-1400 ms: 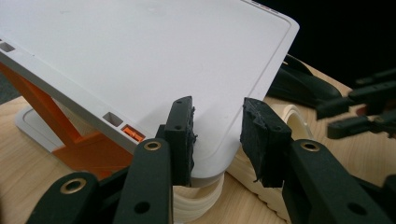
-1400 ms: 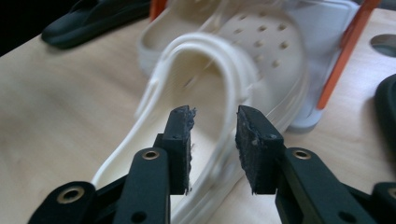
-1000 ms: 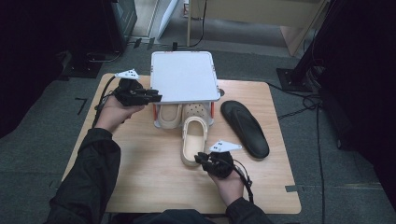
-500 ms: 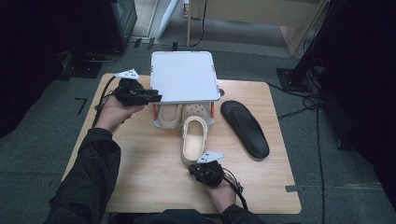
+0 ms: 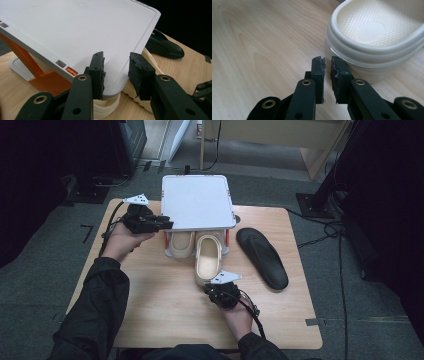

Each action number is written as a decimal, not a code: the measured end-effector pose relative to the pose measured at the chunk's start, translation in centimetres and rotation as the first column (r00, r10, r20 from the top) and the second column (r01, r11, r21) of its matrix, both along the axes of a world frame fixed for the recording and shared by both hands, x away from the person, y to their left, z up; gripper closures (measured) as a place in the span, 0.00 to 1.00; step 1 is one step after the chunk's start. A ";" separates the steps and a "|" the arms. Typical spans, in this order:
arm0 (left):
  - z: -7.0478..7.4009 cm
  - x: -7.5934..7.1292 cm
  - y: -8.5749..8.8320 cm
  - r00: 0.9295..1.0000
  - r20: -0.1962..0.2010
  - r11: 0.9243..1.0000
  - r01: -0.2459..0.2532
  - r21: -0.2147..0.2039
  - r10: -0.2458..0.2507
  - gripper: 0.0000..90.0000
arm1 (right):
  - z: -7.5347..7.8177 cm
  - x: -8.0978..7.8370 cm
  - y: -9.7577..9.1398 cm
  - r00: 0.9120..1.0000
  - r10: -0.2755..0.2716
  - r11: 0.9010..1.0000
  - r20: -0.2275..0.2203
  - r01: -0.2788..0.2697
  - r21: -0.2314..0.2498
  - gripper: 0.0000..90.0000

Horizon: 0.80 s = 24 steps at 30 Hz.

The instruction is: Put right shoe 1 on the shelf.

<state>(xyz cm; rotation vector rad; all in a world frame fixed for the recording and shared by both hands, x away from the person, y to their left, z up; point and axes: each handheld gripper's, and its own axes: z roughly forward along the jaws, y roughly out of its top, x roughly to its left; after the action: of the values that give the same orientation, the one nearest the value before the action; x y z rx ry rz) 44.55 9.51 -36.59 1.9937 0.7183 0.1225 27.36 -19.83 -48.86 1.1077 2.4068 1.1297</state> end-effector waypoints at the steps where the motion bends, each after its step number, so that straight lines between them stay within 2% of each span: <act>1: 0.0 0.0 0.0 1.000 0.000 1.000 0.001 0.000 -0.001 0.73 | 0.0 0.2 0.0 1.000 -0.006 1.000 0.000 0.006 0.002 0.90; 18: 0.0 0.0 0.0 1.000 0.000 1.000 0.003 -0.001 -0.003 0.73 | 0.3 4.4 -0.7 0.998 -0.062 0.998 0.009 0.062 -0.006 0.89; 21: 0.0 0.0 0.0 1.000 0.002 1.000 0.003 0.000 -0.003 0.73 | 0.5 4.9 -0.7 0.999 -0.051 0.999 0.008 0.051 -0.004 0.91; 24: 0.0 0.1 0.0 1.000 0.002 1.000 0.002 0.000 -0.002 0.73 | 0.6 5.2 -0.4 0.999 -0.040 0.999 0.026 0.041 -0.025 0.91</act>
<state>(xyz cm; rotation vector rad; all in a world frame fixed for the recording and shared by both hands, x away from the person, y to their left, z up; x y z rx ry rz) 44.61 9.53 -36.62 1.9938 0.7147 0.1230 32.58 -20.19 -48.23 1.1222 2.3622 1.0909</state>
